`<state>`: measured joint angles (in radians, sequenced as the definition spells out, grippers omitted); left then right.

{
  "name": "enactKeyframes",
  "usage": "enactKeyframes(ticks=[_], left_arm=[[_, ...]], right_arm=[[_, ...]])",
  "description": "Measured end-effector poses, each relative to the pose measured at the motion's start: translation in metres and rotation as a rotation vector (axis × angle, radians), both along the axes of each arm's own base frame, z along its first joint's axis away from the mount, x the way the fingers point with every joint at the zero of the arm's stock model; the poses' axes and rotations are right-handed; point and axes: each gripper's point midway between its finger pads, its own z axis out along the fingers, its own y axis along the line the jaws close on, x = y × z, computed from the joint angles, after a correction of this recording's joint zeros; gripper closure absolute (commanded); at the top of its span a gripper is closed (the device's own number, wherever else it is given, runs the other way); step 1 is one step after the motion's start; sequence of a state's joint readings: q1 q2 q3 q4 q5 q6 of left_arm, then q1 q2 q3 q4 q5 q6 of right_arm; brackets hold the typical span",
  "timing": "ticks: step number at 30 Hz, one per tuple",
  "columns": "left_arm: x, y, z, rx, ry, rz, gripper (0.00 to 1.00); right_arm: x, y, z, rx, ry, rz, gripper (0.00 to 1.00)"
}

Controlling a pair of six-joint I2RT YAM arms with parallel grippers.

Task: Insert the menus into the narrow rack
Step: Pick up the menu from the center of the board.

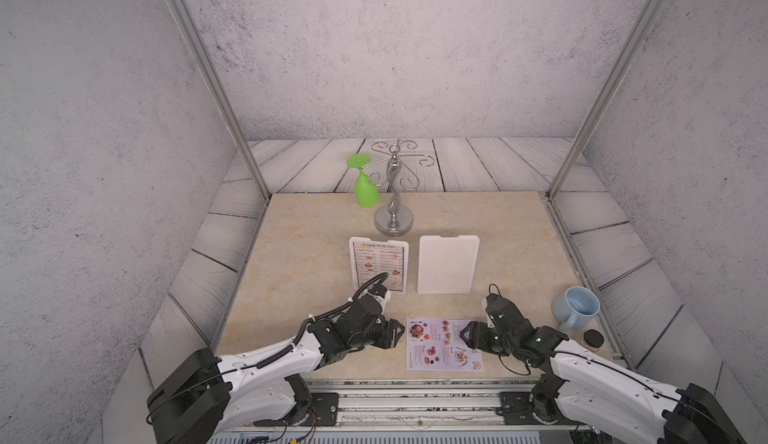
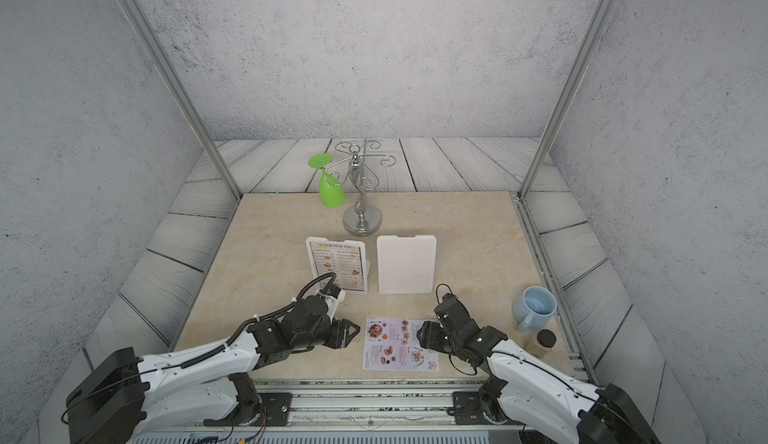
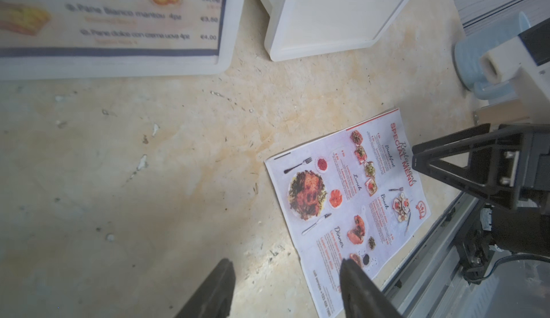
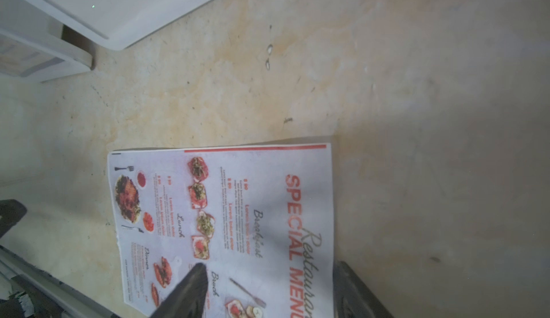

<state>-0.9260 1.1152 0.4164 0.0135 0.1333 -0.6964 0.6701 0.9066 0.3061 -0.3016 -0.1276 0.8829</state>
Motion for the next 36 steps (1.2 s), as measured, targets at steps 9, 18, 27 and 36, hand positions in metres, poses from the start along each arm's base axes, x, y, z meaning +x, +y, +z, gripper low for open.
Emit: enactKeyframes(ticks=[9, 18, 27, 36], left_arm=[[-0.013, -0.016, -0.016, 0.012, 0.050, -0.080, 0.42], [-0.018, -0.026, -0.020, -0.009, 0.064, -0.126, 0.42], [-0.021, -0.036, -0.033, -0.014, 0.098, -0.158, 0.44], [-0.021, -0.040, -0.038, -0.014, 0.105, -0.163, 0.44]], right_arm=[[0.001, 0.011, 0.001, 0.044, 0.011, 0.023, 0.32], [0.004, 0.018, 0.001, 0.065, 0.009, 0.036, 0.32], [0.006, 0.023, 0.002, 0.081, 0.005, 0.051, 0.33], [0.005, 0.024, 0.002, 0.084, 0.005, 0.061, 0.33]])
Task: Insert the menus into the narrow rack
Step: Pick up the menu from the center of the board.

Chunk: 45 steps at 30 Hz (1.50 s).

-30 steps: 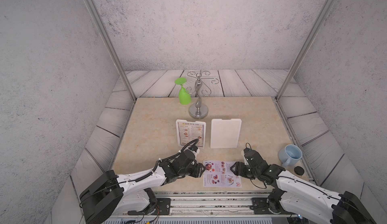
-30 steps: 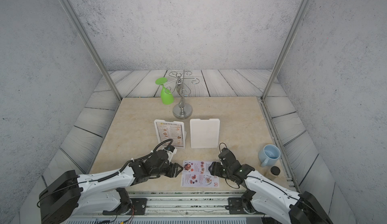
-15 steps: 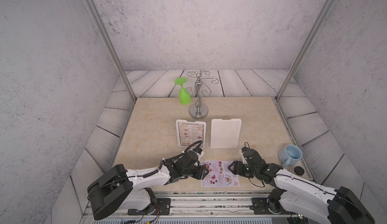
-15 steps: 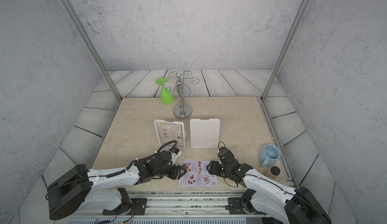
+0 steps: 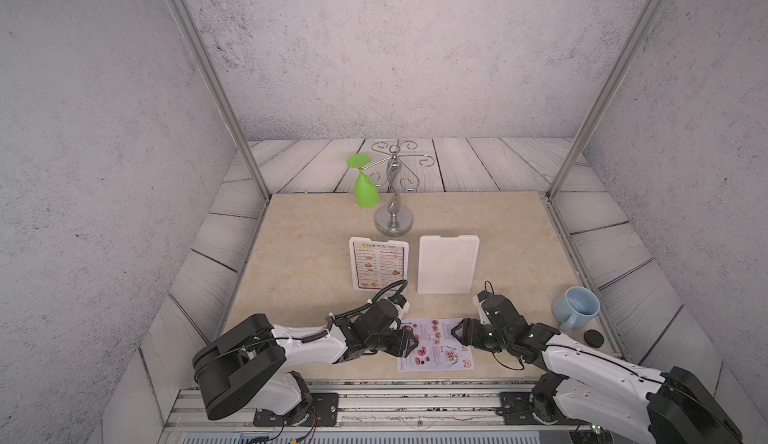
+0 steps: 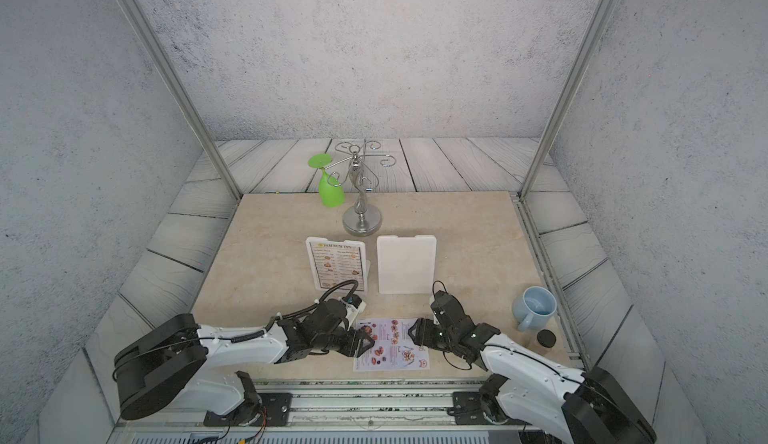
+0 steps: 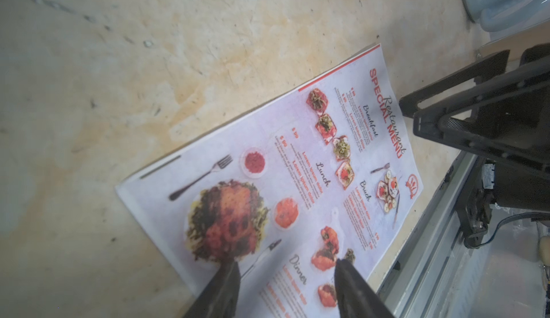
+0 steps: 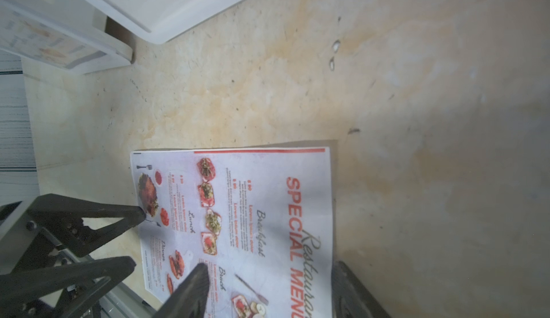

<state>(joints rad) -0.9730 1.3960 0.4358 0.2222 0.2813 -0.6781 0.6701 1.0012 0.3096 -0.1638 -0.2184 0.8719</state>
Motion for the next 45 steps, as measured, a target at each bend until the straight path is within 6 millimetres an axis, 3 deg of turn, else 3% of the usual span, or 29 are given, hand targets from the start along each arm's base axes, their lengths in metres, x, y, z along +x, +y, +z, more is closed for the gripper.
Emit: enactKeyframes(ticks=[15, 29, 45], left_arm=[[0.001, 0.001, 0.000, 0.005, -0.004, 0.003, 0.45], [-0.001, 0.000, -0.001, 0.009, -0.008, -0.003, 0.45], [0.000, 0.001, -0.001, 0.019, -0.016, 0.001, 0.45]], right_arm=[[-0.007, 0.002, 0.011, 0.036, -0.008, 0.028, 0.33], [-0.010, -0.010, -0.001, -0.047, 0.026, 0.010, 0.34], [-0.007, 0.003, 0.008, 0.012, 0.017, 0.038, 0.34]])
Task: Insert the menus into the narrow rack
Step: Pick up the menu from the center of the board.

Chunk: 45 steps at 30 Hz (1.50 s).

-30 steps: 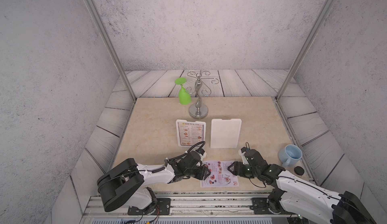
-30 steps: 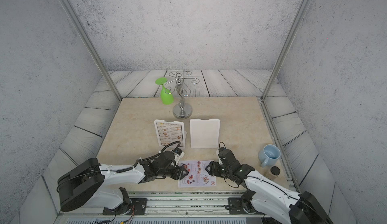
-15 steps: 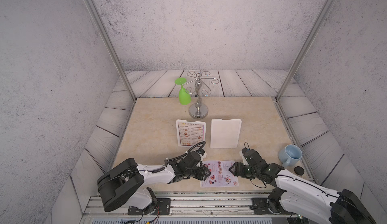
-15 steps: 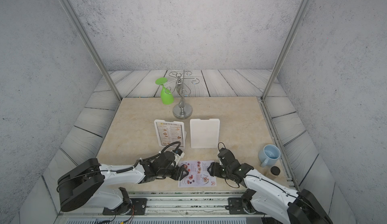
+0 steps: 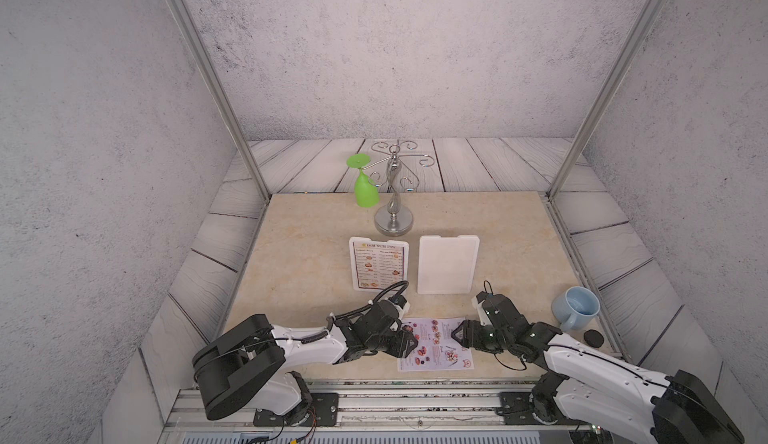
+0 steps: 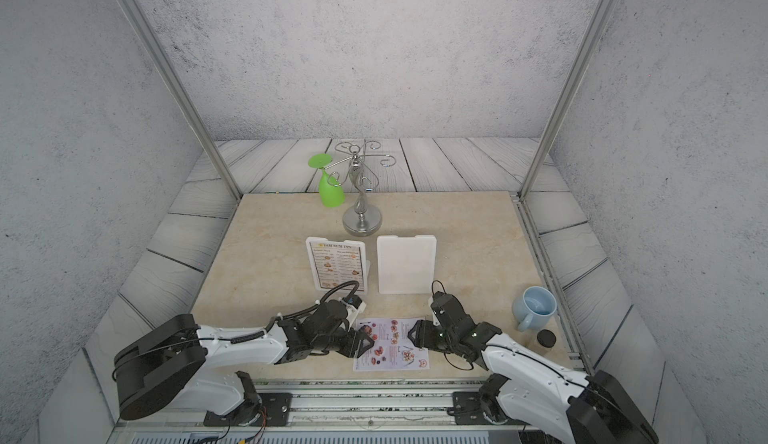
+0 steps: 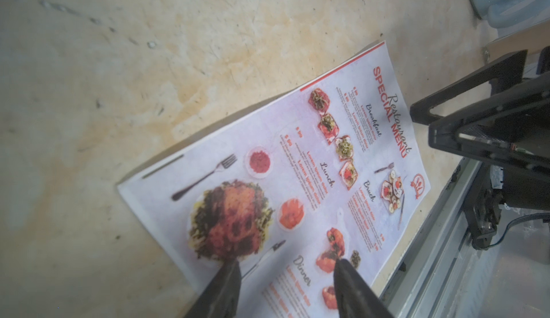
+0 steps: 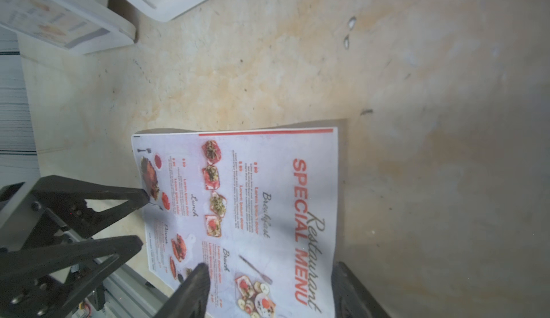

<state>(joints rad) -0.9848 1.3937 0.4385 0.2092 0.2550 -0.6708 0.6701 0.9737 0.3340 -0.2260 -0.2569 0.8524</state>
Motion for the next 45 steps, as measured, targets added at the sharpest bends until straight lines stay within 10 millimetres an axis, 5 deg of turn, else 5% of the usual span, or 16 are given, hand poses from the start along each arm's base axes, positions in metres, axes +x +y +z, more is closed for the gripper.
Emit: enactKeyframes(ticks=[45], left_arm=[[0.002, -0.015, -0.001, -0.018, -0.008, -0.021, 0.49]], right_arm=[[0.007, 0.034, 0.031, 0.193, -0.042, 0.063, 0.35]])
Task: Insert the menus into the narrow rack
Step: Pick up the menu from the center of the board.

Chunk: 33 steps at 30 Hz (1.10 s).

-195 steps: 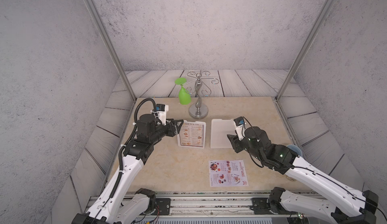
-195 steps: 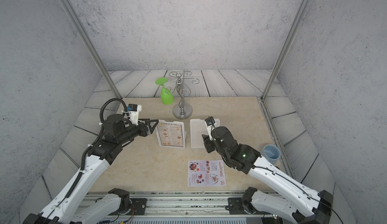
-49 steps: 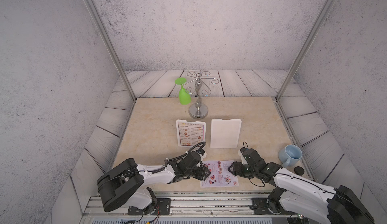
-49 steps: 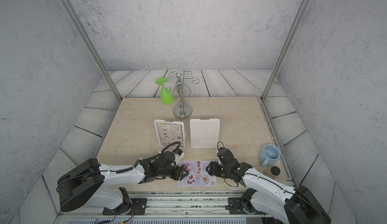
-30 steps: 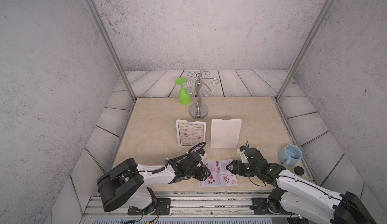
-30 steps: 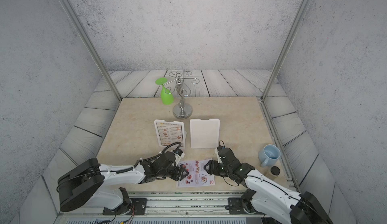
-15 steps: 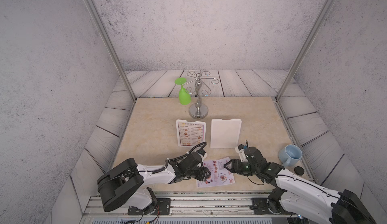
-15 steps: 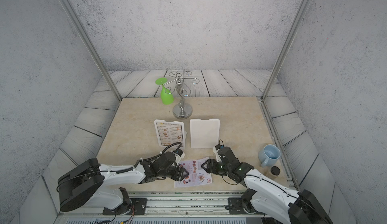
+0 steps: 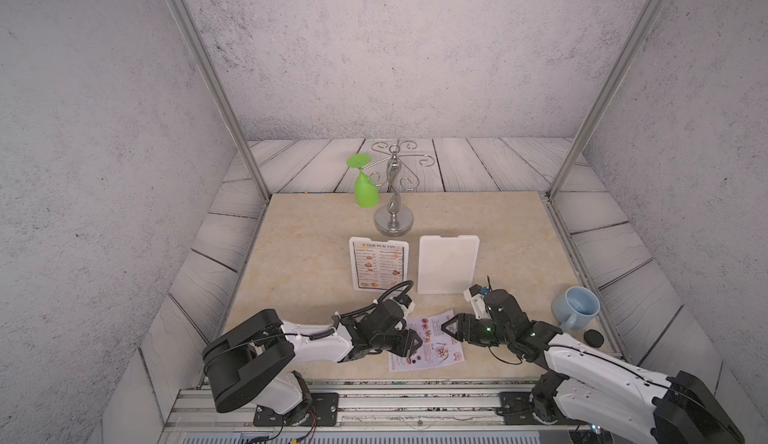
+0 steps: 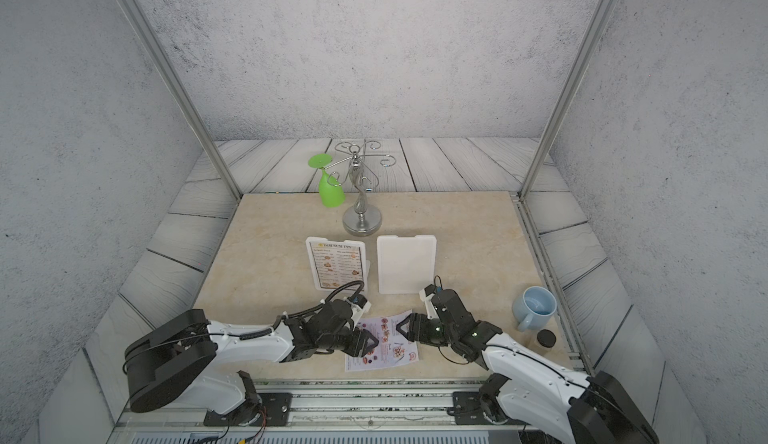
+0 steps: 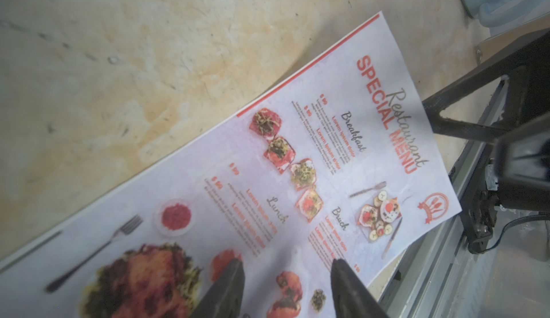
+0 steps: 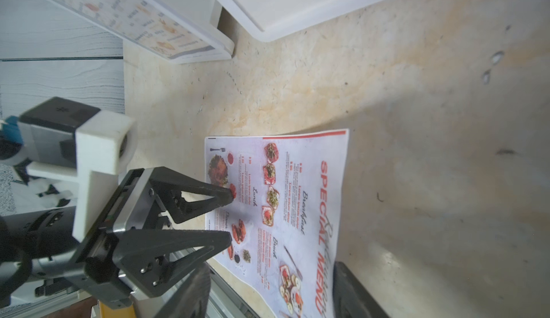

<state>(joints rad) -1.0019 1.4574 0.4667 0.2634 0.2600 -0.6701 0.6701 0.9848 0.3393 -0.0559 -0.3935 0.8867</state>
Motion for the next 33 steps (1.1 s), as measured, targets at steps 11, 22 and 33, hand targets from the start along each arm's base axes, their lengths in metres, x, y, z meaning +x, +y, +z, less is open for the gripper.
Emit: enactKeyframes(ticks=[11, 22, 33], left_arm=[[0.002, -0.007, 0.000, -0.024, -0.008, -0.006, 0.50], [0.004, -0.013, 0.000, -0.050, -0.014, -0.008, 0.50], [0.003, -0.013, 0.000, -0.053, -0.016, -0.010, 0.50]], right_arm=[[0.002, 0.006, -0.001, 0.017, 0.007, 0.012, 0.44], [0.001, 0.006, -0.009, 0.004, 0.024, 0.019, 0.63], [-0.002, -0.002, -0.012, -0.038, 0.014, 0.018, 0.84]])
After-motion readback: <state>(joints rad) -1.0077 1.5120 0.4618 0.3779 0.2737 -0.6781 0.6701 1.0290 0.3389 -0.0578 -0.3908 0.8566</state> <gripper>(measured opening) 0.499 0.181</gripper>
